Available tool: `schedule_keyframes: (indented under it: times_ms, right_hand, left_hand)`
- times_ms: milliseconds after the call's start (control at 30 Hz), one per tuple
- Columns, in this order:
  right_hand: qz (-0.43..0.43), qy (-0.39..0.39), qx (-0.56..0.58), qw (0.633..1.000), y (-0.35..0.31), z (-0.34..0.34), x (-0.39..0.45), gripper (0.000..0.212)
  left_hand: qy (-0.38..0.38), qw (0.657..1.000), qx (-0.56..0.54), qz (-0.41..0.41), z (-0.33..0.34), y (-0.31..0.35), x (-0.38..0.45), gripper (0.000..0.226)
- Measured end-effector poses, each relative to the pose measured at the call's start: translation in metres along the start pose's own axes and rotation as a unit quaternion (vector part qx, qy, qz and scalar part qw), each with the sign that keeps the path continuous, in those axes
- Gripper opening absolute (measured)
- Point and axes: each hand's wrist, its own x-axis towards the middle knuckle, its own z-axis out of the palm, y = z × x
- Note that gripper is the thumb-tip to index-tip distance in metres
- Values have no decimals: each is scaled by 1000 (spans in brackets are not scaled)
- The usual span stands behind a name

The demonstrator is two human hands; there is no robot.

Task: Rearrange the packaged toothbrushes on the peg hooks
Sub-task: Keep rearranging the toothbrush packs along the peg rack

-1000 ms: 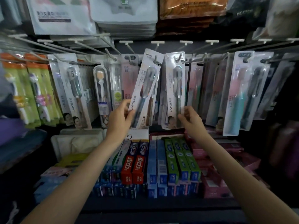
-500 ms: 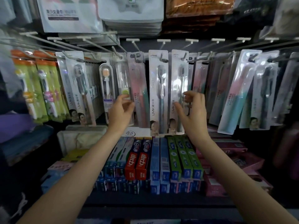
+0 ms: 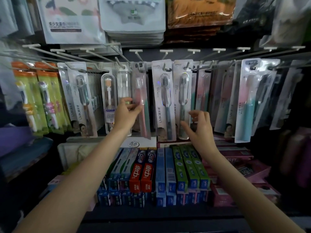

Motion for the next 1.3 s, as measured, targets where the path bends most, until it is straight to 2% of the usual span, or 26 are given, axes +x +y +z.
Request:
schedule_keyframes:
  times_ms: [167, 333, 400, 500, 600, 667, 733, 833, 900, 967, 1100, 1200, 1300]
  right_hand:
    - [-8, 2, 2, 1000, -4, -3, 1, 43]
    - [-26, 17, 13, 999, -12, 0, 6, 40]
    - [-39, 26, 12, 999, -14, 1, 8, 39]
    - [-55, 29, 12, 998, -19, 4, 10, 36]
    - [-75, 20, 3, 997, -23, 7, 10, 39]
    - [-75, -13, 29, 997, -26, 10, 8, 42]
    - [-55, -86, 80, 992, -33, 14, 6, 43]
    - [-38, -186, 125, 974, -41, 19, 2, 43]
    - [-29, -206, 145, 967, -43, 16, 1, 41]
    - [-20, -191, 177, 965, -40, 8, 1, 35]
    - [42, -85, 264, 960, -17, -24, 1, 30]
    - [98, 26, 223, 970, 18, -43, -7, 34]
    - [189, 71, 167, 965, 43, -46, -14, 31]
  left_hand:
    - [-31, 999, 32, 20, -3, 0, -2, 15]
    - [-6, 998, -55, -21, -18, 2, -6, 12]
    - [5, 1000, -27, -8, -25, -1, -7, 14]
    - [22, 1000, 13, 1, -31, -11, -12, 2]
    - [19, 998, 50, 30, -37, -28, -34, 8]
    - [-25, 994, 75, 73, -37, -33, -52, 9]
    - [-56, 990, 80, 105, -33, -29, -58, 8]
    - [-77, 985, 61, 139, -20, -12, -56, 13]
    - [-78, 986, 19, 144, -8, 2, -56, 9]
    - [-80, 985, -7, 150, 5, 13, -54, 1]
    - [-59, 984, 9, 167, 25, 19, -40, 28]
    - [-9, 985, 47, 164, 35, 11, -27, 46]
    - [25, 988, 56, 144, 45, 9, -21, 52]
